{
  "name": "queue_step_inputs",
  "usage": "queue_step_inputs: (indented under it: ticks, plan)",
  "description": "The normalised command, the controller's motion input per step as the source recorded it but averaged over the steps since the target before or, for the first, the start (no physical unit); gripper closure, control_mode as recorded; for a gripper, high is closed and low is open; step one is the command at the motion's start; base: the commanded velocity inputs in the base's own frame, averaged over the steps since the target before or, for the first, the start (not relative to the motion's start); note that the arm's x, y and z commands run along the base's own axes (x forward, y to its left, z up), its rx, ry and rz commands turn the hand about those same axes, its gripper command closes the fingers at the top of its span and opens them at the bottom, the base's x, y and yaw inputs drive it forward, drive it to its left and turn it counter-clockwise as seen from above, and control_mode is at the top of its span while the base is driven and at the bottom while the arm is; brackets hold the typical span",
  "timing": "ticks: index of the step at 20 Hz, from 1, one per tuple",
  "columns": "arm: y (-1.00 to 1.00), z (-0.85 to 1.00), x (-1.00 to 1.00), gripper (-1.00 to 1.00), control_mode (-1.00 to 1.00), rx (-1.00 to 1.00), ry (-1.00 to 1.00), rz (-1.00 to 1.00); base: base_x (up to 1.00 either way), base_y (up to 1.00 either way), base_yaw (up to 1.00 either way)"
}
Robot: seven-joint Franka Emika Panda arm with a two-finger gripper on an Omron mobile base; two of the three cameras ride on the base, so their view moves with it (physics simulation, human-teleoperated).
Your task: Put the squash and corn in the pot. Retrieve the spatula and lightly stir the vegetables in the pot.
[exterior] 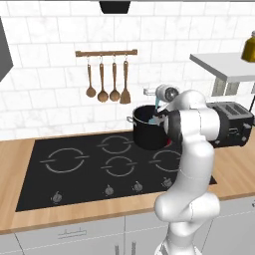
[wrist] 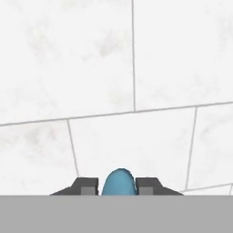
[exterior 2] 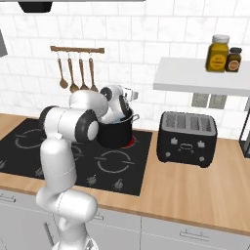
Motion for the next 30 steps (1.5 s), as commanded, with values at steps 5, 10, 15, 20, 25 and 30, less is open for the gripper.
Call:
queue_step_inputs:
  ticks: [5,10,15,20,25,30]
  plan:
    - [0.02,-0.54,-0.08,1.0,-1.0,0.12,0.05,0.0,0.0,0.0,0.0]
    - [0.01,-0.52,-0.07,1.0,-1.0,0.08,0.01,0.0,0.0,0.0,0.0]
    - [-0.03,-0.32,-0.14,1.0,-1.0,-0.04,-0.05,-0.02,0.0,0.0,0.0]
    - [-0.08,-0.04,-0.55,1.0,-1.0,-0.11,-0.17,-0.1,0.0,0.0,0.0]
    - [0.0,0.03,-0.25,1.0,-1.0,-0.13,-0.08,-0.16,0.0,0.0,0.0]
    - [0.1,0.05,-0.12,1.0,-1.0,-0.14,-0.02,-0.13,0.0,0.0,0.0]
